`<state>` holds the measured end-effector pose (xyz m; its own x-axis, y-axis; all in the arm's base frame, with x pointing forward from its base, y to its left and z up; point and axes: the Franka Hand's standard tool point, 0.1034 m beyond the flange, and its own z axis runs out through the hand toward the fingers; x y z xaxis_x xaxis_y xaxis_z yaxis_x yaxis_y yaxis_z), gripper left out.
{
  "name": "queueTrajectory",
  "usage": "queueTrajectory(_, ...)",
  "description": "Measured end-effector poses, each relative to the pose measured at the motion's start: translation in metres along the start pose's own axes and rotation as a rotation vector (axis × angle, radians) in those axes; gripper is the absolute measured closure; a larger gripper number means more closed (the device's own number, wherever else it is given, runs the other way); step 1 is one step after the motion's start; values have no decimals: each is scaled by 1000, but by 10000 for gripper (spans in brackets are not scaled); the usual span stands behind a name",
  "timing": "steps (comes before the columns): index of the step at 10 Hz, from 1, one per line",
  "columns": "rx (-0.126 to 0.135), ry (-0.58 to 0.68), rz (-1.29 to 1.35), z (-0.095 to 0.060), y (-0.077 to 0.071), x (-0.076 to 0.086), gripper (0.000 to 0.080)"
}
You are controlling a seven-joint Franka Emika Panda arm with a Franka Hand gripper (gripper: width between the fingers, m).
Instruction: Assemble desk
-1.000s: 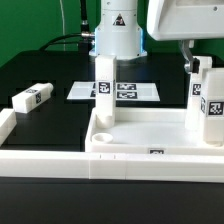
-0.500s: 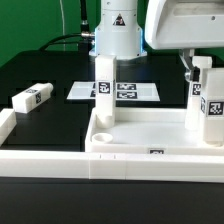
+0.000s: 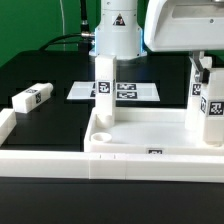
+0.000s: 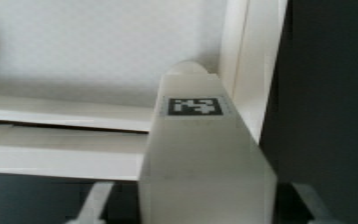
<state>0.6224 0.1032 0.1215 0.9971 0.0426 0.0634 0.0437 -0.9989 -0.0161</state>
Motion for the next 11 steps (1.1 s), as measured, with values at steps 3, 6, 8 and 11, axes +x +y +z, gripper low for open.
queueTrajectory(3,1,0,144,0,0,0,511)
queueTrajectory(6,3,-1,361,1,-1,-1,509)
queueTrajectory(8,12,1,586,2,-1,-1,509)
queueTrajectory(11,18,0,900,3,0,-1,509)
